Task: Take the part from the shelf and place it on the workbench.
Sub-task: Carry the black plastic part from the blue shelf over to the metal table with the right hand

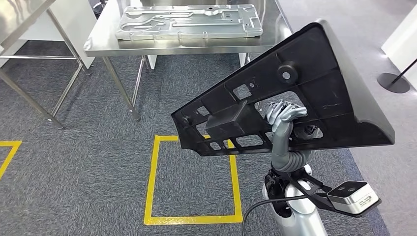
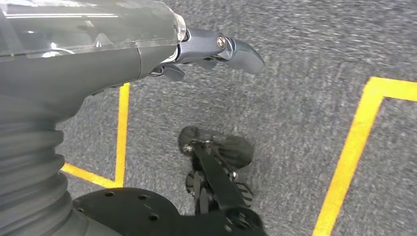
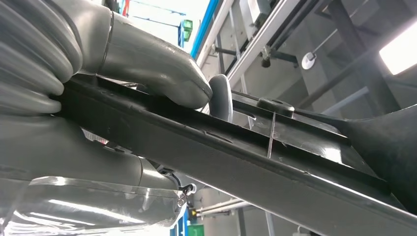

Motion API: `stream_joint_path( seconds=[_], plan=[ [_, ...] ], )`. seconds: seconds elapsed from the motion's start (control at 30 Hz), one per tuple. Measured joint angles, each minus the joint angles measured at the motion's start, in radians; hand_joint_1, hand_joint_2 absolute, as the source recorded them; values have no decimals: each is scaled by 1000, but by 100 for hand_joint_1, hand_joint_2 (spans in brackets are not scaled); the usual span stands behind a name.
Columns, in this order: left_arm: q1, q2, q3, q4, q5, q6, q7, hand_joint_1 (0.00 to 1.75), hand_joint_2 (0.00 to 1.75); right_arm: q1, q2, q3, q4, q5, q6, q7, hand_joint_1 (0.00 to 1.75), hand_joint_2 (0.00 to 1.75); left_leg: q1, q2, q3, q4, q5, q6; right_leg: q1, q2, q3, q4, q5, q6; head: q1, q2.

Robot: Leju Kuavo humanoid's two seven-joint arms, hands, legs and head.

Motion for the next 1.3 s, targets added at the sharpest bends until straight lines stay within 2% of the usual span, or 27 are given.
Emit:
stream_joint_path(
  seconds=[0.07, 0.1, 0.2, 0.27, 0.3, 0.37, 0.4, 0.43, 0.47, 0.5, 0.57, 0.6, 0.63, 0.7, 0.73, 0.77, 0.83, 0.87, 0.9, 0.97, 1.0, 1.03, 1.1, 1.13, 1.17, 1.23, 1.3],
  plan=[
    [-2, 1, 0, 0, 0, 1, -2, 0, 175, 0, 1, 0, 0, 1, 1, 0, 175, 175, -1, -3, 60, -135, 55, 8, 2, 8, 5, 7, -9, 8, 0, 0],
    [-3, 1, 0, 0, 1, 1, -3, 0, 175, 0, 1, 0, 0, 1, 1, 0, 175, 175, -1, -5, 79, -176, 64, 14, 3, 11, 6, 8, -13, 14, 0, 0],
    [-2, 1, 0, 0, 1, 1, -5, 0, 175, 0, 2, 0, -1, 2, 2, 0, 175, 175, -3, -6, 89, -199, 58, 35, 4, 14, 6, 16, -12, 32, 0, 0],
    [-2, 1, 0, 0, 1, 1, -7, 0, 175, -1, 2, -1, -2, 5, 0, 0, 175, 175, -1, -6, 101, -204, 54, 48, 2, 8, -9, 56, -25, 42, 0, 0],
    [-3, 2, 0, 0, 1, 1, -8, 0, 175, -2, 2, -1, -4, 6, 0, 0, 175, 175, -1, -7, 109, -205, 50, 53, 1, 5, -35, 102, -42, 46, 0, 0],
    [-3, 3, 0, 0, 0, 1, -9, 0, 175, -1, 2, -2, -6, 9, -2, 0, 175, 175, -2, -7, 120, -205, 38, 57, 0, 1, -117, 232, -86, 51, 0, 0],
    [-2, 3, 0, 0, 0, 1, -9, 0, 175, 1, 2, -2, -7, 10, -3, 0, 175, 175, -2, -7, 128, -205, 29, 57, -1, 1, -158, 287, -98, 52, 0, 0],
    [-1, 4, 1, 0, -1, 0, -9, 0, 175, 3, 2, -2, -7, 11, -4, 0, 175, 175, -3, -7, 138, -205, 20, 57, 0, 0, -187, 311, -94, 52, 0, 0],
    [0, 4, 1, 0, -1, 0, -9, 0, 175, 4, 2, -2, -7, 11, -5, 0, 175, 175, -3, -7, 152, -205, 10, 56, 0, -1, -197, 299, -75, 49, 0, 0],
    [1, 4, 1, 0, -1, -1, -9, 0, 175, 4, 2, -2, -7, 12, -6, 0, 175, 175, -3, -7, 168, -205, -2, 54, 1, -2, -190, 251, -42, 45, 0, 0],
    [1, 4, 1, 0, -1, -1, -10, 0, 175, 3, 3, -2, -7, 11, -6, 0, 175, 175, -4, -6, 198, -206, -26, 49, 8, -7, -155, 119, 44, 32, 0, 0],
    [0, 3, 1, 0, 0, -1, -10, 0, 175, 3, 3, -2, -7, 11, -7, 0, 175, 175, -4, -5, 210, -209, -38, 45, 13, -11, -142, 73, 69, 26, -1, 0],
    [-1, 3, 1, 0, 0, -1, -10, 0, 175, 2, 3, -2, -7, 10, -7, 0, 175, 175, -4, -4, 223, -216, -46, 39, 17, -12, -133, 46, 80, 19, -1, 0],
    [-3, 4, 1, 0, 1, 0, -12, 0, 175, 0, 5, -3, -9, 9, -8, 0, 175, 175, -6, -1, 243, -214, -37, 25, 18, -10, -109, 28, 60, 6, -1, 0],
    [-4, 5, 1, 0, 1, 0, -12, 0, 175, 0, 7, -3, -11, 8, -8, 0, 175, 175, -7, 0, 240, -188, -20, 21, 16, -7, -89, 19, 53, 0, -1, 0],
    [-6, 6, 1, 0, 0, 0, -12, 0, 175, -2, 8, -3, -12, 8, -9, 0, 175, 175, -7, -1, 217, -136, 3, 17, 13, -7, -67, 11, 44, -4, -1, 0],
    [-9, 7, 1, 0, 0, -1, -12, 0, 175, -3, 11, -3, -13, 8, -9, 0, 175, 175, -4, -2, 126, 2, 13, 9, 10, -6, -23, -1, 19, -10, -1, 0],
    [-7, 7, 1, 0, 0, -1, -12, 0, 175, -4, 12, -3, -12, 8, -9, 0, 175, 175, -3, -3, 75, 57, -14, 6, 10, -5, -2, -4, 2, -12, -1, 0],
    [-4, 7, 1, 0, 0, -1, -12, 0, 175, -4, 13, -3, -12, 8, -9, 0, 175, 175, -2, -3, 31, 88, -61, 4, 9, -2, 19, -6, -15, -13, -1, 0],
    [2, 7, 1, 0, 0, -1, -11, 0, 175, -4, 14, -3, -12, 8, -9, 0, 175, 175, -2, -3, -26, 76, -151, 3, 9, 4, 67, -6, -53, -12, -1, 0],
    [4, 8, 1, 0, 0, -1, -11, 0, 175, -4, 14, -3, -12, 8, -9, 0, 175, 175, -2, -3, -42, 40, -158, 4, 9, 6, 94, -6, -74, -11, -1, 0],
    [7, 8, 1, 0, 0, -1, -11, 0, 175, -3, 15, -3, -12, 8, -9, 0, 175, 175, -3, -3, -52, -11, -117, 7, 9, 7, 121, -7, -96, -10, -1, 0],
    [13, 9, 1, 0, 0, -1, -11, 0, 175, -2, 16, -3, -9, 8, -9, 0, 175, 175, -7, -3, -60, -108, 59, 17, 12, 11, 169, -8, -139, -3, -1, 0],
    [16, 9, 1, 0, -1, -1, -10, 0, 175, -1, 16, -3, -8, 8, -9, 0, 175, 175, -11, -3, -55, -133, 127, 24, 12, 14, 191, -13, -156, 2, -1, 0],
    [15, 10, 1, 0, -1, -1, -11, 0, 175, -1, 16, -3, -7, 7, -9, 0, 175, 175, -14, -3, -43, -146, 160, 31, 12, 17, 210, -15, -162, 9, -1, 0],
    [6, 10, 1, 0, -1, 0, -12, 0, 175, -4, 18, -3, -10, 6, -9, 0, 175, 175, -14, -7, -3, -164, 144, 45, 11, 17, 207, 33, -129, 23, -1, 0],
    [-3, 10, 1, 0, -3, 3, -13, 0, 175, -7, 18, -4, -14, 3, -9, 0, 175, 175, -10, -9, 32, -191, 134, 57, 9, 10, 129, 159, -84, 34, -1, 0]
  ],
)
